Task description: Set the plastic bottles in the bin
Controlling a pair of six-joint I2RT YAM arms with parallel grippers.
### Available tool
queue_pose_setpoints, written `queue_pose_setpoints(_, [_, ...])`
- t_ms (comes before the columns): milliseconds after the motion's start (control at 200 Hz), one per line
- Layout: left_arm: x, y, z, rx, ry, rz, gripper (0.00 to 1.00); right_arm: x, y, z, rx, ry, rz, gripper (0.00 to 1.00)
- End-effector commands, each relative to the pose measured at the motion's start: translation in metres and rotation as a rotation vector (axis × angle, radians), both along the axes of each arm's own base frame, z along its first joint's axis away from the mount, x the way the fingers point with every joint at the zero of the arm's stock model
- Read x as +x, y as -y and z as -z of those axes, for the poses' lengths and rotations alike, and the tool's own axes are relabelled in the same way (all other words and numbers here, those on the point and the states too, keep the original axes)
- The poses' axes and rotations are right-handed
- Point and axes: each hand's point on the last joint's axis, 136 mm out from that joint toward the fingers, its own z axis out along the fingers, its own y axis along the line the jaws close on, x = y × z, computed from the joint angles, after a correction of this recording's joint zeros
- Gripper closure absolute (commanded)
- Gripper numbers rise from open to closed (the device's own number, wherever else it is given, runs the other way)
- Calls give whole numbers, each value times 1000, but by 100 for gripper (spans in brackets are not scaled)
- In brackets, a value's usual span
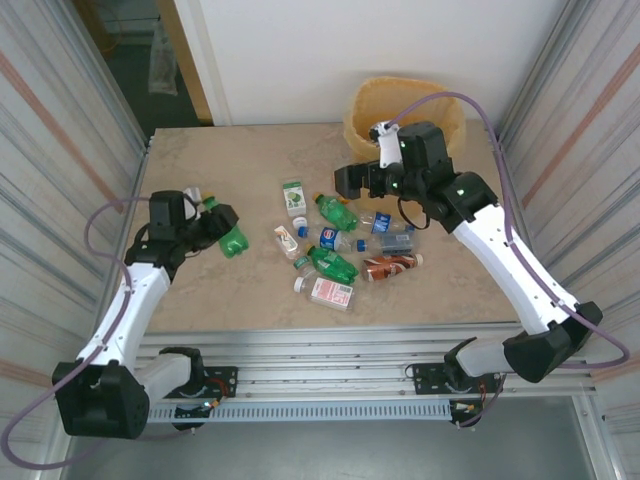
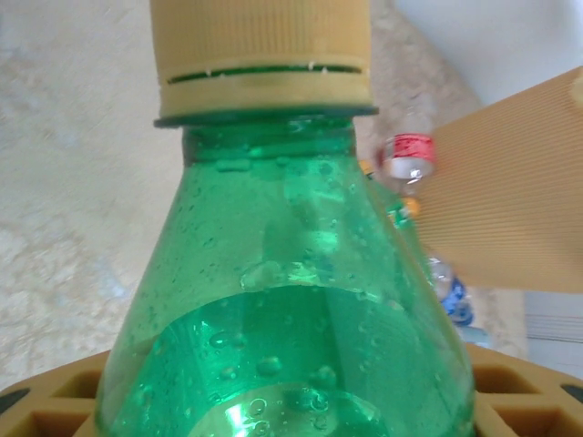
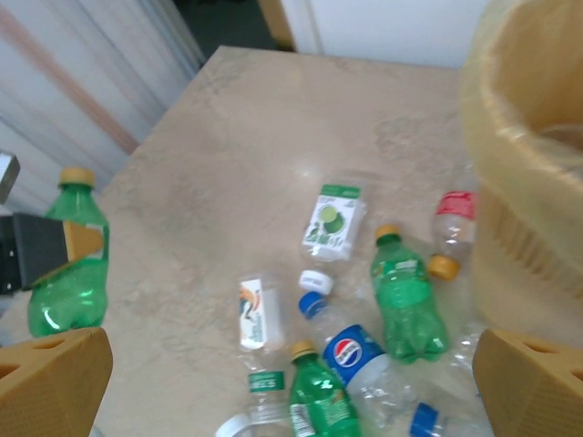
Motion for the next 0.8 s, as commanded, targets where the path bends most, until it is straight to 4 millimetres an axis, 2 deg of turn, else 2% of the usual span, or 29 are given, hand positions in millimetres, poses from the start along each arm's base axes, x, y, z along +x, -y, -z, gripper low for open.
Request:
queue_pose_setpoints(0, [2, 9, -41, -59, 100, 30, 53, -10, -27, -14, 126, 2, -106, 0])
queue_pose_setpoints(245, [6, 18, -77, -118, 207, 67, 53, -17, -61, -1, 204, -61, -234, 2])
queue_pose_setpoints(546, [15, 35, -117, -231, 314, 140, 53, -30, -112, 17, 319, -172, -403, 2])
queue_pose_setpoints(796, [17, 41, -141, -294, 375, 160, 53, -43, -157, 23, 378, -217, -518, 2])
